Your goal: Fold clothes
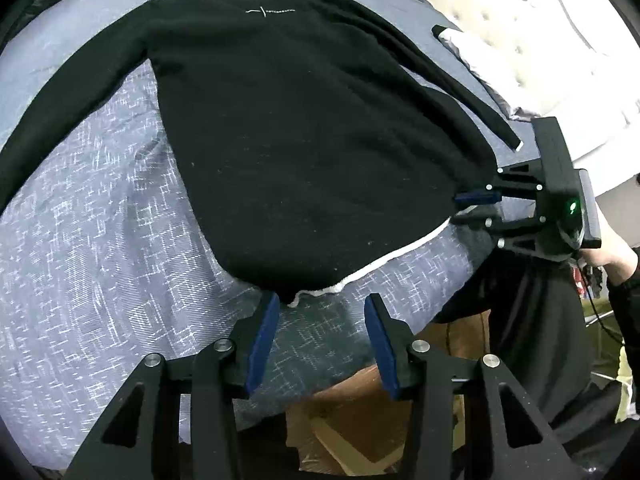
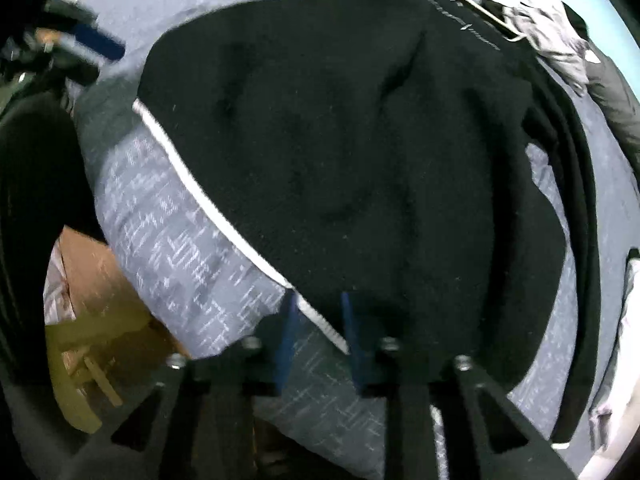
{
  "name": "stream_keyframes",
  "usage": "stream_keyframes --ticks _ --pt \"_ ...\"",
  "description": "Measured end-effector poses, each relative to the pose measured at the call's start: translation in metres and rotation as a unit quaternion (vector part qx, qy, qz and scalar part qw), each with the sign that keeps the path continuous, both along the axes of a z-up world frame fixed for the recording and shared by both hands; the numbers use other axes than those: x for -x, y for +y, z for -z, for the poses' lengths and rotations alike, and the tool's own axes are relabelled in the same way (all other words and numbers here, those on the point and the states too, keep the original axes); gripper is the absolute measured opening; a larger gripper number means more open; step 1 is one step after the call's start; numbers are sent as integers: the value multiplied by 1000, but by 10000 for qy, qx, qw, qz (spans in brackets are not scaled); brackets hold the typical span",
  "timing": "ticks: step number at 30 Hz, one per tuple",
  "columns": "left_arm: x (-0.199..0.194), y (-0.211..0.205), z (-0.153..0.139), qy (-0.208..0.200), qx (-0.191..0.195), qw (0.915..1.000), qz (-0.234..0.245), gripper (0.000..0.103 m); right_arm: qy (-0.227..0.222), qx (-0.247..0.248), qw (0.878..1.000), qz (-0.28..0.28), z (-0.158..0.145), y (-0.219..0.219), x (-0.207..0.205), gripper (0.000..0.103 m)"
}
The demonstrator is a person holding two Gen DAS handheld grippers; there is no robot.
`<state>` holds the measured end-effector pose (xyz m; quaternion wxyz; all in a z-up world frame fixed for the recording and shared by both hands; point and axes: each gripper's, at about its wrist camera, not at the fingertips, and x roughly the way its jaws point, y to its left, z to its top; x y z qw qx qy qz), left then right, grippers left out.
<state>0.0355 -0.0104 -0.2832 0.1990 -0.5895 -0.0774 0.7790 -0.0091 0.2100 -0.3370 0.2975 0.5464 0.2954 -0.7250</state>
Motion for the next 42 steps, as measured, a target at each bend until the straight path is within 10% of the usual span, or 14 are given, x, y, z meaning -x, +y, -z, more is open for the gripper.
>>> stream_keyframes --ticks 16,32,35,38,42 --pt "17 18 3 99 -92 9999 -56 64 1310 687 9810 1255 -93 18 83 3" --pt "47 -14 55 -590 -921 9891 -986 63 795 342 9857 1448 -32 32 85 3" --pt "50 -13 60 -675 -1191 9852 -1034 49 717 364 9861 1457 -27 32 83 3" --pt "51 -9 60 -660 -1169 9862 -970 13 607 485 9857 1499 -27 34 82 3" --pt "52 -15 50 -542 -1370 9838 -1017 10 545 827 9824 1581 -41 44 81 5"
